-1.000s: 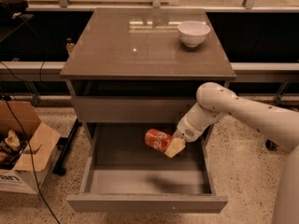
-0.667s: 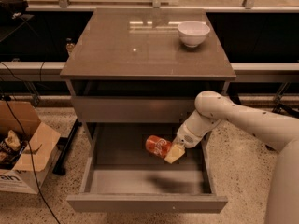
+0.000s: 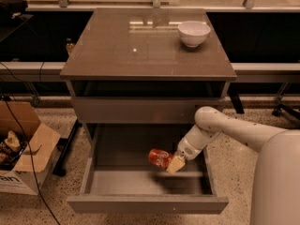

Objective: Place coke can into middle drawer

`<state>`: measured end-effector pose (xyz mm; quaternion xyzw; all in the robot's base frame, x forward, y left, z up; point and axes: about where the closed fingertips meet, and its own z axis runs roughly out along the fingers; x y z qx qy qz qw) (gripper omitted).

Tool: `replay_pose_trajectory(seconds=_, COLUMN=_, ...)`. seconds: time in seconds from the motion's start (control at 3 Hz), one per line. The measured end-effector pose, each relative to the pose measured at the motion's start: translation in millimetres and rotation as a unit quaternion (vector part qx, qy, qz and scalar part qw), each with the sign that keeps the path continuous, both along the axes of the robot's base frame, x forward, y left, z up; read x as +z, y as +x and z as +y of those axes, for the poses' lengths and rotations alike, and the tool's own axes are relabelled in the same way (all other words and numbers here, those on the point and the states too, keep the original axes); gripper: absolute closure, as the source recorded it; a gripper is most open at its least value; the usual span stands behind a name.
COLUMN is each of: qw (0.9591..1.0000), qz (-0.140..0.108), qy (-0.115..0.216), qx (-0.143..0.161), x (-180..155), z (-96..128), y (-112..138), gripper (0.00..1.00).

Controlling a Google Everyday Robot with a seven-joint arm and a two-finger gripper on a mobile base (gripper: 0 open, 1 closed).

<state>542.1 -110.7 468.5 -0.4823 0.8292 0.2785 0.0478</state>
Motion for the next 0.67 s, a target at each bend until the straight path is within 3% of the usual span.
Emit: replay_pose_trajectory(seconds=0.67, qw=0.9968, qz=0.061, qy=-0.009, qx=-0.051, x=-74, z=-15, y=-10, gripper=0.58)
